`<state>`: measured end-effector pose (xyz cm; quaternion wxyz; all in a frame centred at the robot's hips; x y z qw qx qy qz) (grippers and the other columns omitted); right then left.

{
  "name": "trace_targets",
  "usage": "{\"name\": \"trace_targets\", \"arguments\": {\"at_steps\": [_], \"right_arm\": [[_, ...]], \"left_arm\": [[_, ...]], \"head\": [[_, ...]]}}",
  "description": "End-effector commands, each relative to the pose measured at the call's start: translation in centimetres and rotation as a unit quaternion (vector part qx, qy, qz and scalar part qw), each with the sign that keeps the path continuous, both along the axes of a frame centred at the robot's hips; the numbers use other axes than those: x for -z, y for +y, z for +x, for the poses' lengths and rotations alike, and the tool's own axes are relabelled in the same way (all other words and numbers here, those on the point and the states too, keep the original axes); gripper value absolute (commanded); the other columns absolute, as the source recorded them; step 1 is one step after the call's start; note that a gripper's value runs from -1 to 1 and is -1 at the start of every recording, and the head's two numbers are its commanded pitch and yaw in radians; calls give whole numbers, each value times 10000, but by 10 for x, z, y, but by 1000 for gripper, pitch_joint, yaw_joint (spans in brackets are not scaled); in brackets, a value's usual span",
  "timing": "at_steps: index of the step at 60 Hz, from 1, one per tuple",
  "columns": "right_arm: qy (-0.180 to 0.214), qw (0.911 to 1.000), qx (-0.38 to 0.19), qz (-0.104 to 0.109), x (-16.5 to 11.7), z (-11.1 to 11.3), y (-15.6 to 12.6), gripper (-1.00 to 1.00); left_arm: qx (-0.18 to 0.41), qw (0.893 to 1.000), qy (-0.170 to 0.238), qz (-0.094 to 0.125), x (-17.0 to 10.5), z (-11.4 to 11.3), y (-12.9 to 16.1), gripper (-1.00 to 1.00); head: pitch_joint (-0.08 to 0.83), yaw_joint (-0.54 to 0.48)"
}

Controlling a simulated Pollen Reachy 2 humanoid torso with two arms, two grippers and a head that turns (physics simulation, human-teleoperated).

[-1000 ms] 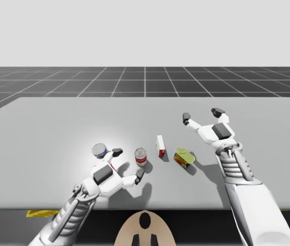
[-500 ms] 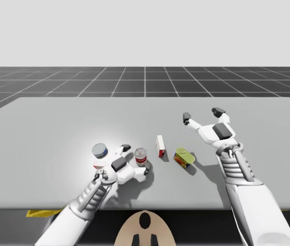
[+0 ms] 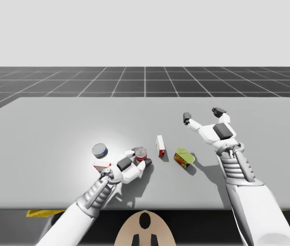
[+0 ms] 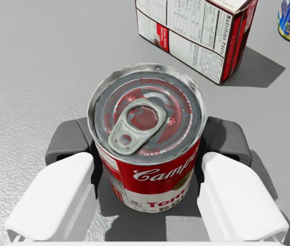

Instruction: Lift the red soup can off the table.

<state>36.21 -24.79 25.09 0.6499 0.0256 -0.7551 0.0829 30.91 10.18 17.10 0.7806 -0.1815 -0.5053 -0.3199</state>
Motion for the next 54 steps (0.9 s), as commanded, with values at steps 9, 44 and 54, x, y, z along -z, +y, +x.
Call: {"name": "trace_targets", "arguments": {"at_steps": [9, 44, 54], "right_arm": [[7, 10000, 9, 19, 0, 0, -1, -1000], [49, 10000, 28, 47, 0, 2, -4, -1000], [54, 10000, 24, 37, 0, 3, -4, -1000]], "left_arm": [[148, 9995, 87, -277, 3, -8, -19, 1000], [11, 9966, -607, -550, -72, -4, 3, 1000], [-118, 9917, -1039, -743, -117, -4, 14, 1000]], "head": [[488, 51], [310, 51], [303, 48]]}}
